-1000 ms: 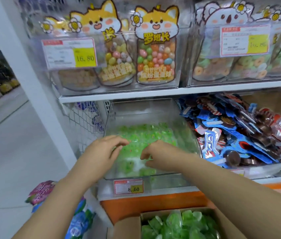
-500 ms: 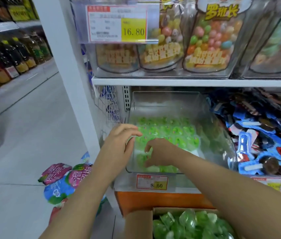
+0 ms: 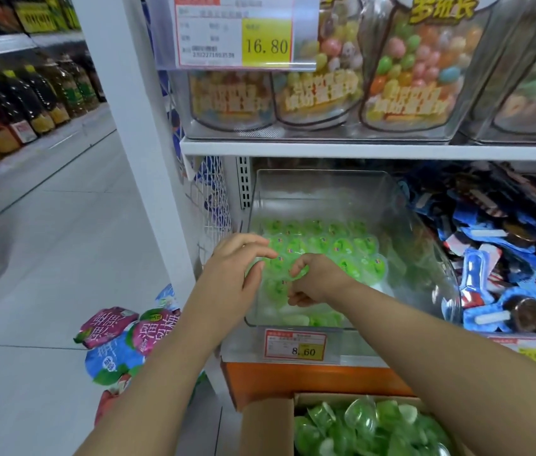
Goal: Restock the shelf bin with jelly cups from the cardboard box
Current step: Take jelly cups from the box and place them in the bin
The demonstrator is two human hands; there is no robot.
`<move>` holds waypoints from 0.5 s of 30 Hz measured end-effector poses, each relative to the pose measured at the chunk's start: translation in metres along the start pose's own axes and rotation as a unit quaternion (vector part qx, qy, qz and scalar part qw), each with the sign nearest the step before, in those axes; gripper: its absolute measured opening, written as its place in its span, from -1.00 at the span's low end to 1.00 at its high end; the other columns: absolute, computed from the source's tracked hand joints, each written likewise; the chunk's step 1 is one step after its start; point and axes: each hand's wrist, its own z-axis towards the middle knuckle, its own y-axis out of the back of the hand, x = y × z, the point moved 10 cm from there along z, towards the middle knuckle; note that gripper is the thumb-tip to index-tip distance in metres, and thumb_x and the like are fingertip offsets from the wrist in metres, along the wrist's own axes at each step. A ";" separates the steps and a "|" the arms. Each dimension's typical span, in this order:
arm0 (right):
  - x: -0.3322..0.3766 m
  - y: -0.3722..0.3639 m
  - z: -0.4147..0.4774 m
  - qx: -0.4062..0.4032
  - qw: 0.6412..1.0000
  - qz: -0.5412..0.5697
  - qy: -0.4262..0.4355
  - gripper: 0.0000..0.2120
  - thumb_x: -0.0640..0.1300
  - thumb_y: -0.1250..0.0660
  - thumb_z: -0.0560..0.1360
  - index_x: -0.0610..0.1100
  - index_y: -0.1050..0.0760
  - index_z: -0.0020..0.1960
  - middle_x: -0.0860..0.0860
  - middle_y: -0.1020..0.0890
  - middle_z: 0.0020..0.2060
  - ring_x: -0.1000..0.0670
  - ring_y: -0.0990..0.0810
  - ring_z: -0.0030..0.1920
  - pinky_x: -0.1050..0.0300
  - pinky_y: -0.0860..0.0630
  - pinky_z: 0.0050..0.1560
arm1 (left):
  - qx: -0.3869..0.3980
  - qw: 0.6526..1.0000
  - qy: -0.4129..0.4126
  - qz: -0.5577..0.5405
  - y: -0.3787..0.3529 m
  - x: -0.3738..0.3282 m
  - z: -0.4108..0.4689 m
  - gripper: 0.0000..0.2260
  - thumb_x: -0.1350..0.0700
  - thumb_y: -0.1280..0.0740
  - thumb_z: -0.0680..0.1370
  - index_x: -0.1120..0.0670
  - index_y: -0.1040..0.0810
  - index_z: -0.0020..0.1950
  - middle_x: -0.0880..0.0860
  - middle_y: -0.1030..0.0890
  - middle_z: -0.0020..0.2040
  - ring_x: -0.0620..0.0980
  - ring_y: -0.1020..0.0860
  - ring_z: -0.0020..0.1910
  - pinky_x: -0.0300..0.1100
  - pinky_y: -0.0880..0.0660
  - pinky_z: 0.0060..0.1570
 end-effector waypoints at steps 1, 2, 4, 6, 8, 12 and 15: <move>0.000 -0.001 0.000 0.003 1.000 -0.003 0.002 -0.73 -0.42 -0.28 0.47 -0.09 -0.32 -0.19 -0.14 -0.55 -0.39 0.07 -0.54 -0.55 0.22 -0.51 -0.45 | -0.001 1.000 0.002 0.000 0.000 0.000 0.000 -0.79 0.32 -0.28 0.52 0.09 -0.63 0.03 0.01 -0.54 0.09 -0.18 -0.40 0.13 -0.61 -0.13 0.16; 0.000 -0.003 0.001 0.005 1.000 -0.006 0.006 -0.74 -0.42 -0.27 0.48 -0.10 -0.33 -0.20 -0.14 -0.55 -0.39 0.06 -0.54 -0.53 0.22 -0.52 -0.43 | -0.002 1.000 0.001 0.001 0.000 0.000 0.000 -0.79 0.33 -0.28 0.52 0.09 -0.63 0.03 0.01 -0.54 0.09 -0.18 -0.40 0.13 -0.61 -0.13 0.16; 0.002 -0.004 0.001 0.008 1.000 -0.007 0.014 -0.75 -0.41 -0.27 0.49 -0.10 -0.33 -0.21 -0.13 -0.55 -0.39 0.05 -0.55 -0.50 0.23 -0.52 -0.42 | -0.004 1.000 -0.002 0.004 0.000 -0.001 0.000 -0.79 0.33 -0.29 0.51 0.10 -0.63 0.03 0.01 -0.55 0.08 -0.17 -0.39 0.13 -0.61 -0.13 0.16; 0.007 -0.004 0.001 0.014 1.000 -0.008 0.025 -0.76 -0.41 -0.25 0.50 -0.11 -0.34 -0.22 -0.13 -0.55 -0.38 0.02 -0.56 -0.45 0.23 -0.51 -0.40 | -0.004 1.000 0.000 0.006 -0.001 0.000 0.000 -0.79 0.32 -0.28 0.51 0.10 -0.63 0.03 0.01 -0.54 0.08 -0.17 -0.39 0.13 -0.61 -0.13 0.16; 0.011 -0.004 0.001 0.013 0.999 -0.015 0.036 -0.76 -0.42 -0.23 0.50 -0.12 -0.35 -0.22 -0.11 -0.55 -0.37 0.01 -0.56 -0.41 0.23 -0.50 -0.38 | -0.002 1.000 0.001 0.006 -0.002 0.000 0.000 -0.79 0.32 -0.28 0.51 0.09 -0.63 0.03 0.00 -0.54 0.08 -0.18 -0.39 0.13 -0.61 -0.13 0.15; 0.011 -0.006 0.002 0.005 0.999 -0.033 0.029 -0.75 -0.42 -0.20 0.50 -0.12 -0.35 -0.23 -0.09 -0.54 -0.39 0.01 -0.55 -0.42 0.24 -0.50 -0.39 | 0.002 1.000 0.003 0.005 -0.003 0.001 0.000 -0.79 0.30 -0.27 0.52 0.09 -0.63 0.04 -0.05 -0.52 0.08 -0.20 -0.39 0.13 -0.59 -0.15 0.16; 0.008 -0.006 0.004 0.001 0.999 -0.045 0.029 -0.76 -0.41 -0.25 0.49 -0.13 -0.39 -0.24 -0.10 -0.55 -0.40 0.04 -0.55 -0.46 0.26 -0.51 -0.42 | 0.003 1.000 0.001 0.006 -0.002 0.001 0.000 -0.79 0.30 -0.26 0.52 0.09 -0.63 0.04 -0.11 -0.47 0.06 -0.21 -0.38 0.13 -0.60 -0.14 0.16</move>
